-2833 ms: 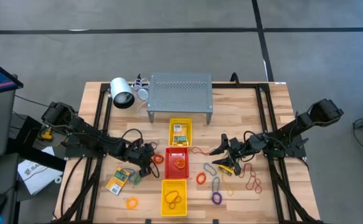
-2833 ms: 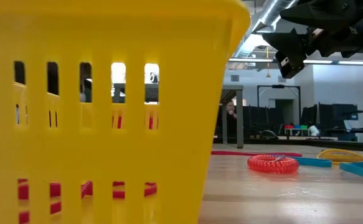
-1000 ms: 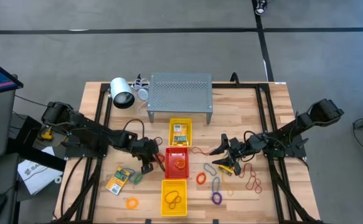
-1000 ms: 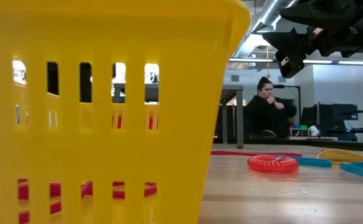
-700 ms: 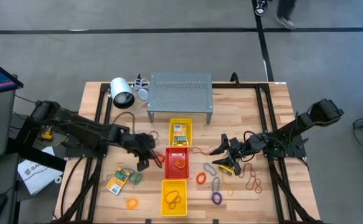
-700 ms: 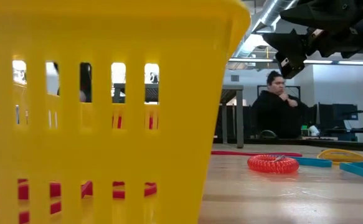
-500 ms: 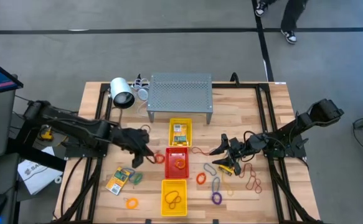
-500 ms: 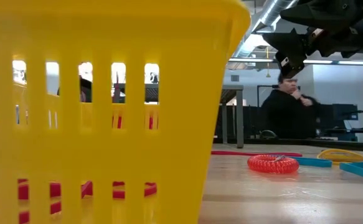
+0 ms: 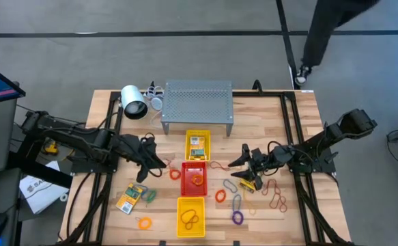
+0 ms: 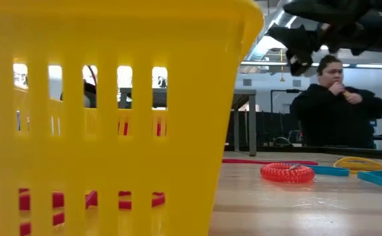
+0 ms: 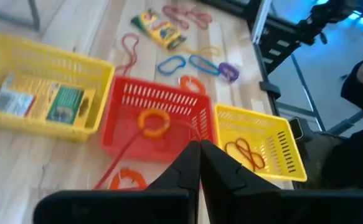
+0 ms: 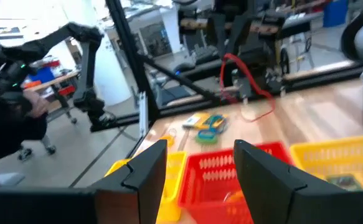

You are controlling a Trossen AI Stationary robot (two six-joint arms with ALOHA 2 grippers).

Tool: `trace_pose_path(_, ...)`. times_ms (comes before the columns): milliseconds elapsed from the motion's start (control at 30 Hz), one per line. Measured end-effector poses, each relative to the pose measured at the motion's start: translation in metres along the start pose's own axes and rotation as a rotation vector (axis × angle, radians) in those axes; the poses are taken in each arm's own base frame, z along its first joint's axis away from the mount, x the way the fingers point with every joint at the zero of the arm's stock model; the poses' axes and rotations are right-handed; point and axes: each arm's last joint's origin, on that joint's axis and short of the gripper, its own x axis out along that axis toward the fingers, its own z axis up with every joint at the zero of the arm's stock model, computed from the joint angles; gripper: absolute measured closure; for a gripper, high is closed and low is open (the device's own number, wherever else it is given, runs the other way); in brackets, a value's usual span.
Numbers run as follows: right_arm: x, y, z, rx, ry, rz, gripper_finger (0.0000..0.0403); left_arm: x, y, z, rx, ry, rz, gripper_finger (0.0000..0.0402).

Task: Pick & Place Office Desk Supplies
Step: Put the red rubber band into the bottom yellow bin

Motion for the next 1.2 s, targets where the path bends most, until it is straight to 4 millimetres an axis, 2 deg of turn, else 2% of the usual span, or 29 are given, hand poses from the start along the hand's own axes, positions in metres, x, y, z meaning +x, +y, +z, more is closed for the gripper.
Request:
trace_pose_path(400,0.027,-0.013,0.029,-0.095,0.039,-0.075,0.0221,-0.001,-0.006,0.012,0.204,-0.122,-0.084,0.0401)
trace_pose_path(667,0.031,-0.017,0.038,-0.110,0.029,-0.038,0.0221,-0.003,-0.010,0.020,0.267,-0.210,-0.128,0.0401)
trace_pose_path(767,0.040,-0.017,0.036,-0.114,0.047,-0.038,0.0221,-0.002,-0.012,0.023,0.283,-0.247,-0.136,0.0401)
trace_pose_path(967,0.081,-0.019,0.022,-0.153,0.131,0.017,0.0221,0.005,-0.015,0.027,0.319,-0.286,-0.169,0.0401)
trace_pose_path(1200,0.122,-0.020,0.028,-0.196,0.055,0.138,0.0221,0.024,-0.017,0.027,0.356,-0.274,-0.237,0.0401)
